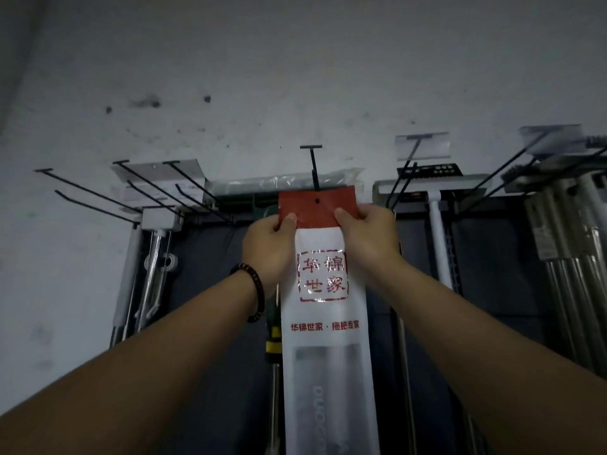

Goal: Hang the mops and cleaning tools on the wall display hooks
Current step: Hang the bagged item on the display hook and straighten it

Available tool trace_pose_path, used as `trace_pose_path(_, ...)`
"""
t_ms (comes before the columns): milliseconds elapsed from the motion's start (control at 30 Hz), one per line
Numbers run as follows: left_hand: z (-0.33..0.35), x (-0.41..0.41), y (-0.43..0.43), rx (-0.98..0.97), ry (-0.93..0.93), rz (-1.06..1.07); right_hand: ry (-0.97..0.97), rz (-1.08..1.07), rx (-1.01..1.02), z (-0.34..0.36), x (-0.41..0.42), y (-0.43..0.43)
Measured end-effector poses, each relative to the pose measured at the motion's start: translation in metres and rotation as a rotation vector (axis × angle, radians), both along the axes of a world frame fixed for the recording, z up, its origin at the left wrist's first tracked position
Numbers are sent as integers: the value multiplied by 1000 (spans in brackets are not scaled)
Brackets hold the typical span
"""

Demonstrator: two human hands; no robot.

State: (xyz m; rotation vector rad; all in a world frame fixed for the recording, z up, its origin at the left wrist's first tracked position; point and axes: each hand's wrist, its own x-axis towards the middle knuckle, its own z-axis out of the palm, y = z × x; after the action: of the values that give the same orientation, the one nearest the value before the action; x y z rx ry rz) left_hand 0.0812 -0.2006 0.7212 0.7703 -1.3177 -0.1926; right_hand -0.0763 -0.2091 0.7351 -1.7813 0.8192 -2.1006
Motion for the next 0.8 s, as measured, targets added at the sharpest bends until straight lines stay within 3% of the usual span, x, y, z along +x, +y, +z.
trace_pose_path(333, 65, -2, -23, -112, 53, 47, -42, -74, -114, 66, 11, -13)
trace_pose_path(800, 77, 5, -56, -56, 137, 29, -51, -184, -70, 69, 17, -35)
